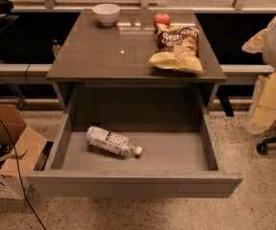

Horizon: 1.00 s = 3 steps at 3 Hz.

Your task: Pick blue plastic bottle from top drawer and place on counter

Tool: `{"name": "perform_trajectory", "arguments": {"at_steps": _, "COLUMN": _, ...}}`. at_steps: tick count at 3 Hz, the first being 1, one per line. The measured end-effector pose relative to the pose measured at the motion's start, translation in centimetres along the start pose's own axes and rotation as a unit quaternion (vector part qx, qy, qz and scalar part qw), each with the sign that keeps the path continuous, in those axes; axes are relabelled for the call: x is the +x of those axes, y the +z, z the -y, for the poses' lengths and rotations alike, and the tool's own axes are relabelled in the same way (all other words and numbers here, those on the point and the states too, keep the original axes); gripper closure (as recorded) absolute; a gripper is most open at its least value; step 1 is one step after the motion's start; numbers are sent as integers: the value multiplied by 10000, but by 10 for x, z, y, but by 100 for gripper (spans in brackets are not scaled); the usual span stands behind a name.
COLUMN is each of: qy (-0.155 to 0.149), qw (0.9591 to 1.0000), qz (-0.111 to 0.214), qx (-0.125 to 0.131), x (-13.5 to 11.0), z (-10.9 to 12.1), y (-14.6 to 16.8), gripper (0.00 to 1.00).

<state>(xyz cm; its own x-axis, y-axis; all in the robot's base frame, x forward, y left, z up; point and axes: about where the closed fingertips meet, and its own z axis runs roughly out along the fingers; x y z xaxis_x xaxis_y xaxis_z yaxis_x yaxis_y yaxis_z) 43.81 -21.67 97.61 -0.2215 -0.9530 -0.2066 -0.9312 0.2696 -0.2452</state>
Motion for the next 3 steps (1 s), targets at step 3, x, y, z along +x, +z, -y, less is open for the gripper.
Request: {"name": "perform_trajectory", "arguments": {"at_steps": 3, "qy": 276, "qw": 9968, "qz": 749, "qx": -50, "x": -29, "z": 6, "y": 33, "gripper": 0}}
